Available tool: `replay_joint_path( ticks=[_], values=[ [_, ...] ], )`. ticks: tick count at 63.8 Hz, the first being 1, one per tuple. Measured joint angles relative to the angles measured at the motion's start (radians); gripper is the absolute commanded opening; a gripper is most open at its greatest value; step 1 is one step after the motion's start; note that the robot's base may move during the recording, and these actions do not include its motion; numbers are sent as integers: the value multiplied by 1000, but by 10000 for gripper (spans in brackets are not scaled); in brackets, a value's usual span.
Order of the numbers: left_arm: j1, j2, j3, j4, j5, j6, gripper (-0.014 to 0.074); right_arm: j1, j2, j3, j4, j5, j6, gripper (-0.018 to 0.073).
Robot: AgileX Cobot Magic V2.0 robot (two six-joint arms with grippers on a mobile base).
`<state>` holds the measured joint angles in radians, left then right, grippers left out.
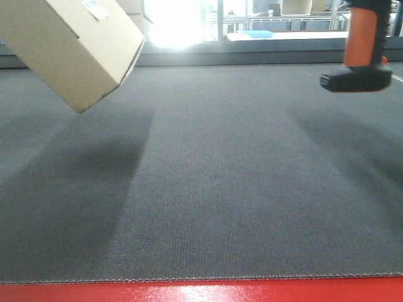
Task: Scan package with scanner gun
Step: 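Lift the scanner gun with the right gripper toward the raised box, then lower the scanner gun back onto the belt with the right gripper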
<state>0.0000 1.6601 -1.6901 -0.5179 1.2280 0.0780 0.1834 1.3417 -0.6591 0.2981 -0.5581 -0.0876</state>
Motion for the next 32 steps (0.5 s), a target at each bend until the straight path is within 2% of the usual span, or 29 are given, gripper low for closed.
replay_joint_path(
  ticks=[8, 32],
  values=[
    [0, 0, 0, 0, 0, 0, -111, 0, 25, 4, -56, -48, 34, -160],
    [0, 0, 0, 0, 0, 0, -111, 0, 182, 4, -70, -232, 51, -160]
  ],
)
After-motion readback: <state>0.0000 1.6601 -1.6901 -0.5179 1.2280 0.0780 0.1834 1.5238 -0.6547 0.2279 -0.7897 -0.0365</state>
